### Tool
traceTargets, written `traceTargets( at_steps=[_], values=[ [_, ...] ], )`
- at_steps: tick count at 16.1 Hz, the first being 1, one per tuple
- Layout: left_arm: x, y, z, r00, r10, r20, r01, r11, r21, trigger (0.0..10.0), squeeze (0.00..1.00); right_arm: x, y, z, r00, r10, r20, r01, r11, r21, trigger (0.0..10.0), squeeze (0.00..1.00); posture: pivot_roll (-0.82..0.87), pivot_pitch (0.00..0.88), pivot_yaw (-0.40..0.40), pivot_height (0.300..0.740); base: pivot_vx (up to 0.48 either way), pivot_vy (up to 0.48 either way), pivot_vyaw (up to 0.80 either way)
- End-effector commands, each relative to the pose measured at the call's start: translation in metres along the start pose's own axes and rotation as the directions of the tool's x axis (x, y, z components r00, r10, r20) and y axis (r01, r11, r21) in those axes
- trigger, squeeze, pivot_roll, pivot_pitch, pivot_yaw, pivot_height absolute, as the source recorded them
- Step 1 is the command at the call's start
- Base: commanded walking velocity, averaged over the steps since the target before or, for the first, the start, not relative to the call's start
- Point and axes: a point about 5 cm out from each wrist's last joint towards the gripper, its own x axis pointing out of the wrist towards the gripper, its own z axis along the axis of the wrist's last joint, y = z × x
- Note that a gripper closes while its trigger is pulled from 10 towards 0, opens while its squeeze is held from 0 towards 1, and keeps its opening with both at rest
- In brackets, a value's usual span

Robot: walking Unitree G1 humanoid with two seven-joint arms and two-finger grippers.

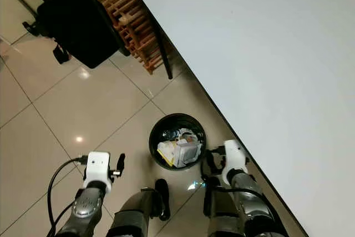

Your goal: Picking trash to rubbish bin

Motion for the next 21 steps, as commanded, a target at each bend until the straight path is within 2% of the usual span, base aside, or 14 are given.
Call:
traceTargets(
  at_steps=[1, 11, 21],
  values=[
    [-0.0098, 0.0054, -0.0168, 0.998, 0.004, -0.064, -0.004, 1.0, 0.008, 10.0, 0.0, -0.0052, 0.0028, -0.0142, 0.999, 0.001, -0.036, 0.0, 1.0, 0.021, 10.0, 0.0, 0.03, 0.293, 0.125, 0.74, 0.0, 0.0, 0.0],
    [-0.0104, 0.0011, -0.0192, 0.996, -0.003, -0.088, 0.002, 1.0, -0.012, 10.0, 0.0, -0.0075, 0.0015, -0.0203, 0.999, -0.009, -0.045, 0.01, 1.0, 0.018, 10.0, 0.0, 0.04, 0.32, 0.114, 0.74, 0.0, 0.0, 0.0],
    [-0.0111, -0.0013, -0.0198, 0.996, 0.0, -0.091, -0.003, 1.0, -0.03, 10.0, 0.0, -0.009, 0.0017, -0.0238, 0.998, -0.009, -0.056, 0.01, 1.0, 0.019, 10.0, 0.0, 0.04, 0.341, 0.108, 0.74, 0.0, 0.202, 0.0]
  ],
)
